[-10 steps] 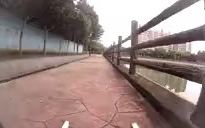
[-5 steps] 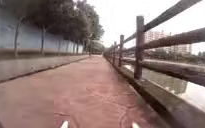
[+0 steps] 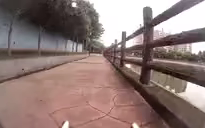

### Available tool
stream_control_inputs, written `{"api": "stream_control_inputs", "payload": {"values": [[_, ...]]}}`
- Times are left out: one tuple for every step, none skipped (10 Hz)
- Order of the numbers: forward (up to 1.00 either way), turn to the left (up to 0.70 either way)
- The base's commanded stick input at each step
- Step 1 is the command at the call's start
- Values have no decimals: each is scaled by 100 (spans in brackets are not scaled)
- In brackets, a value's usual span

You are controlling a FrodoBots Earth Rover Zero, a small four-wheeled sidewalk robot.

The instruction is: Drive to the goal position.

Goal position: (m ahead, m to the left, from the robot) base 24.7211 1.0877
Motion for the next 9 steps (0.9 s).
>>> {"api": "stream_control_inputs", "payload": {"values": [[70,2],[70,3],[70,3],[70,2],[70,2],[70,2],[70,2],[70,2],[70,2]]}}
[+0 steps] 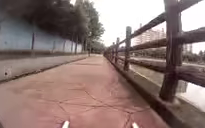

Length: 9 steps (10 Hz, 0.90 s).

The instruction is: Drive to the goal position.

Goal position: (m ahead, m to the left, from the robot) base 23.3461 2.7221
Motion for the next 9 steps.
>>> {"api": "stream_control_inputs", "payload": {"values": [[70,2],[70,1],[70,1],[70,0],[70,0],[70,0],[70,0],[70,0],[70,0]]}}
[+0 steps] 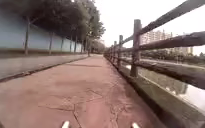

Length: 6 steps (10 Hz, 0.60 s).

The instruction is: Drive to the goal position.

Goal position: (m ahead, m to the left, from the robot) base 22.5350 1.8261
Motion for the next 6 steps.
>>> {"api": "stream_control_inputs", "payload": {"values": [[70,0],[70,0],[70,0],[70,0],[70,0],[70,0]]}}
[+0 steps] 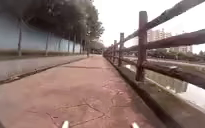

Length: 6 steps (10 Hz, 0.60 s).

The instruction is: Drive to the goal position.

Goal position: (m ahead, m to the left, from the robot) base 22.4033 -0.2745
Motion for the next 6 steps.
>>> {"api": "stream_control_inputs", "payload": {"values": [[70,0],[70,0],[70,0],[70,0],[70,0],[70,0]]}}
